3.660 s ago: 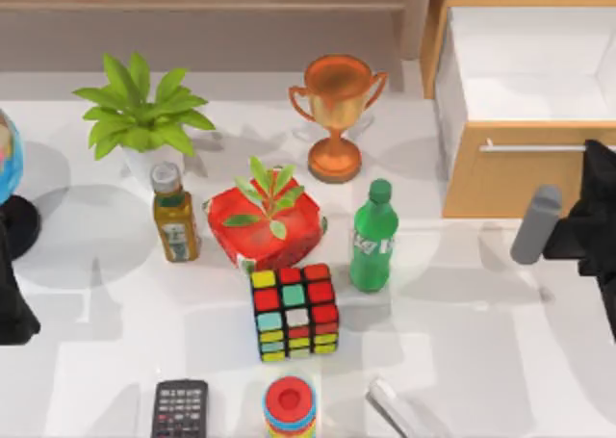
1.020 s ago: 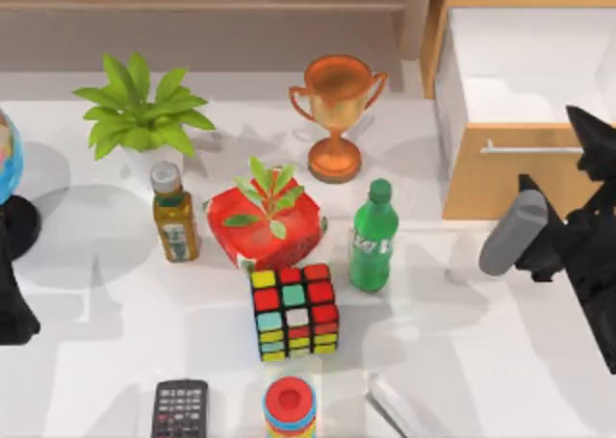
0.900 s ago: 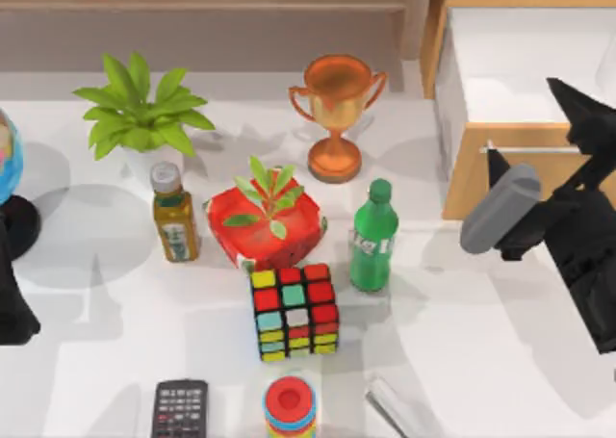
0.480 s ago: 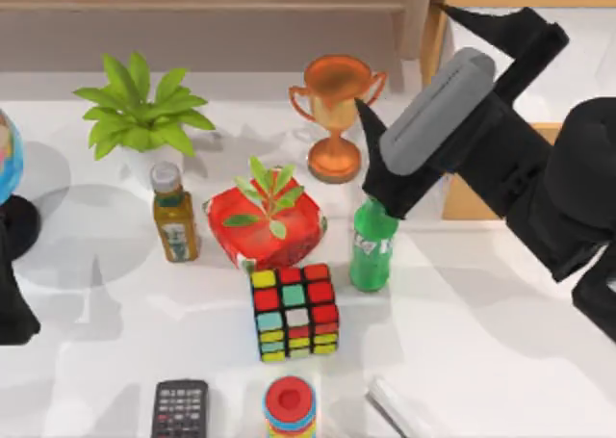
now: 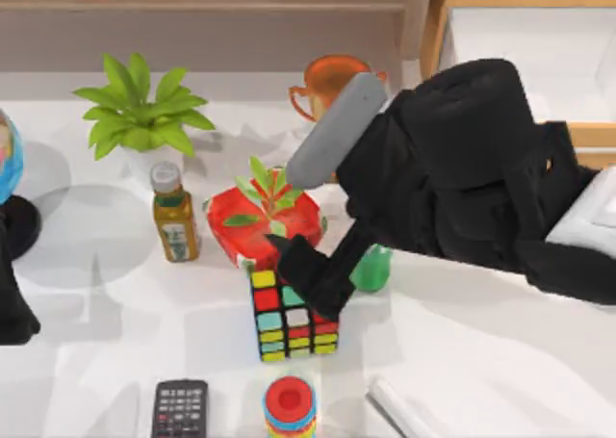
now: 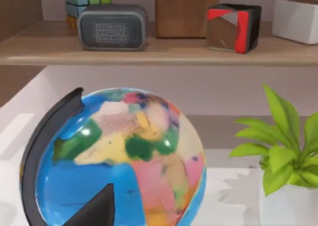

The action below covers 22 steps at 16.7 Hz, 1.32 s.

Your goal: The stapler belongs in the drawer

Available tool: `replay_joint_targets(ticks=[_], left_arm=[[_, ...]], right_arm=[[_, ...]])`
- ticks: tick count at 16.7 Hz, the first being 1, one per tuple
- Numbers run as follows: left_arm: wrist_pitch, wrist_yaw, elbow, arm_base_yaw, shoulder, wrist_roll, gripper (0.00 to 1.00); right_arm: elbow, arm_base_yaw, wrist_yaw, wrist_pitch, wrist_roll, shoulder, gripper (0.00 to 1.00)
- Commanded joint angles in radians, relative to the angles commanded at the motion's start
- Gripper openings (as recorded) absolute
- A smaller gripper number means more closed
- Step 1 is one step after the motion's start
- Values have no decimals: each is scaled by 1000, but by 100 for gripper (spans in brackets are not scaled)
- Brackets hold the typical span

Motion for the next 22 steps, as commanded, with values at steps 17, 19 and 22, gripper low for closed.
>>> replay_joint_targets(ticks=[17,19,22], left_arm=[[0,0,0,0,0,0,100],[0,0,0,0,0,0,100],[0,0,0,0,0,0,100]], right_arm=[[239,92,-3,-970,425,247,100],[233,88,-3,-966,424,244,100],[169,90,-2,-899,426,248,100]])
